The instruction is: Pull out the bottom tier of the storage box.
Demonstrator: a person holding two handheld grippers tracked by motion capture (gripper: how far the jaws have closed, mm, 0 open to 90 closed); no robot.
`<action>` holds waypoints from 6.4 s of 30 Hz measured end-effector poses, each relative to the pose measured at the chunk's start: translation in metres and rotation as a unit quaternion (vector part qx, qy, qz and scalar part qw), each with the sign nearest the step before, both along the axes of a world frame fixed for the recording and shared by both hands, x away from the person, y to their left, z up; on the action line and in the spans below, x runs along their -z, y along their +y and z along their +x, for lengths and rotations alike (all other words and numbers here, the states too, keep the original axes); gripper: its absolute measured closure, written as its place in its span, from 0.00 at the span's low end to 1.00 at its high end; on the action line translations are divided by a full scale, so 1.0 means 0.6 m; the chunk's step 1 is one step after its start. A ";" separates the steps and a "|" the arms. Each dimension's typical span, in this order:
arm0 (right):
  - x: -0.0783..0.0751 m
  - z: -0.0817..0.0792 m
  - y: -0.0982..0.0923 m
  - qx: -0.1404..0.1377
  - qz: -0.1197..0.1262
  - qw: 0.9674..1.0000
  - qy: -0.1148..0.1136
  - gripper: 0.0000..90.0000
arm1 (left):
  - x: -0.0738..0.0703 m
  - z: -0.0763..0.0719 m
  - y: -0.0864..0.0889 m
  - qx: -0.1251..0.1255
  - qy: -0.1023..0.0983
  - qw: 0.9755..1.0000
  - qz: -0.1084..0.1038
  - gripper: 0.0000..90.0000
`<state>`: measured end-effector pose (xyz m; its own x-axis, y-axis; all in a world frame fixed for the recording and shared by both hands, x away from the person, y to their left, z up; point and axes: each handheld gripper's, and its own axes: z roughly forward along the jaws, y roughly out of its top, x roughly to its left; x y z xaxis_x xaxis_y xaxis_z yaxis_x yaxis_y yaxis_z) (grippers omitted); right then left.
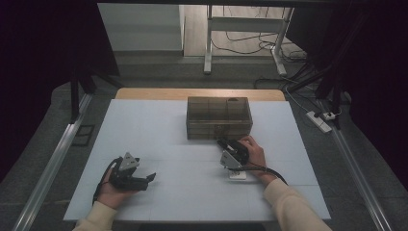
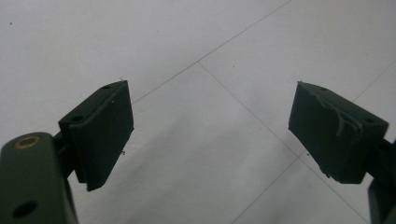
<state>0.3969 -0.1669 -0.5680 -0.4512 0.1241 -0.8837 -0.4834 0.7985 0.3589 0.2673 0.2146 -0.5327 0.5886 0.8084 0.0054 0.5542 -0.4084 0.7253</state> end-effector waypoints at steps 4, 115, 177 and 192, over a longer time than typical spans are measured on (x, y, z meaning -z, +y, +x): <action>0.000 0.002 0.001 0.003 -0.004 1.000 0.001 0.85 | 0.000 0.000 -0.001 0.001 0.000 1.000 0.000 0.16; 0.009 0.007 -0.010 -0.036 -0.052 0.996 -0.057 0.85 | 0.001 0.001 0.002 -0.004 -0.001 1.000 0.001 0.16; 0.013 0.012 -0.014 -0.062 -0.059 0.993 -0.076 0.86 | 0.001 0.000 0.003 -0.009 -0.005 1.000 0.003 0.16; 0.015 0.010 -0.013 -0.067 -0.054 0.993 -0.080 0.87 | 0.001 0.000 0.004 -0.012 -0.005 1.000 0.003 0.16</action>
